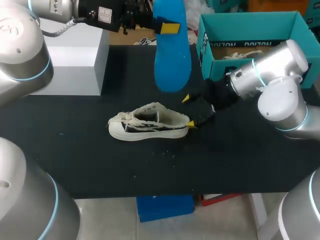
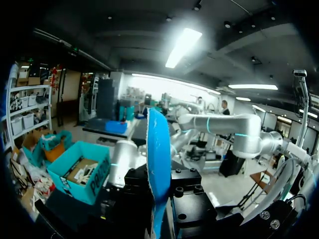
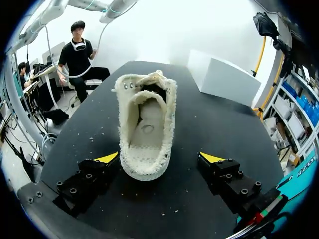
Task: Take the shoe out of the shoebox, open the shoe tongue, remove and reinsert the insole, then place the shoe into the shoebox
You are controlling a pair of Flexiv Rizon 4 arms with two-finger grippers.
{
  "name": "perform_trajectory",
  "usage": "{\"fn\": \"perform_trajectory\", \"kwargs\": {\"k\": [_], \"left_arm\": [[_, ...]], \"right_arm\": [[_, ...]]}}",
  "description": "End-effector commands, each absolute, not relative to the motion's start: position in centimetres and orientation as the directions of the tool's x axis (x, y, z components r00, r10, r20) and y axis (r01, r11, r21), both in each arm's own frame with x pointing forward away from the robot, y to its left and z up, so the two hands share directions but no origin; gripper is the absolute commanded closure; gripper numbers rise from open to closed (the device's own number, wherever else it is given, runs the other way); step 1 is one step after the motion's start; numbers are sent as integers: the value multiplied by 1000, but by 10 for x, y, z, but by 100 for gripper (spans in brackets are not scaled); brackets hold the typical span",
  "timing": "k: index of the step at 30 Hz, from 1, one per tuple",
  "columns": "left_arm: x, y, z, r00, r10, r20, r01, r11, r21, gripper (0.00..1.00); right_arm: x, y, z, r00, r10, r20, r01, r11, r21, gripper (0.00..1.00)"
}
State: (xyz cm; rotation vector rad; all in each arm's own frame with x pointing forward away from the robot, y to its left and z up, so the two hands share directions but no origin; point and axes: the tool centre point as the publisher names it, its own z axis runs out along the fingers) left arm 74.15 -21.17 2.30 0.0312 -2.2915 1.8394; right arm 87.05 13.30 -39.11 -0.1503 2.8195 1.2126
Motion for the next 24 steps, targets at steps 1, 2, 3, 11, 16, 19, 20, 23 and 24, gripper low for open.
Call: {"fn": "perform_trajectory", "kwargs": {"k": [1, 2, 3, 11, 16, 19, 20, 23, 24], "left_arm": [[741, -213, 22, -980, 108, 168, -141, 222, -965, 100], [741, -213, 22, -980, 108, 168, -141, 222, -965, 100], [741, -213, 22, -980, 108, 168, -141, 222, -965, 100], [741, -213, 22, -980, 108, 168, -141, 222, -965, 100], [741, -213, 22, -980, 108, 168, -141, 222, -965, 100], [741, -213, 22, -980, 108, 168, -141, 222, -965, 100], [741, -213, 22, -980, 108, 168, -141, 222, -965, 100], [741, -213, 22, -980, 108, 168, -141, 222, -965, 100], [741, -213, 22, -980, 108, 168, -141, 222, -965, 100]], "right_arm": [[879, 134, -371, -991, -98, -88, -130, 827, 546, 0], [882, 134, -370, -990, -109, -89, -140, 844, 518, 0], [884, 136, -369, -989, -117, -91, -147, 855, 498, 0], [897, 153, -359, -975, -203, -96, -222, 935, 277, 0], [902, 165, -354, -964, -247, -97, -262, 945, 197, 0], [903, 172, -352, -958, -272, -88, -283, 946, 159, 0], [903, 174, -352, -956, -281, -85, -291, 945, 147, 0], [901, 181, -351, -953, -292, -81, -300, 946, 121, 0], [901, 183, -351, -953, -293, -81, -301, 946, 119, 0]]}}
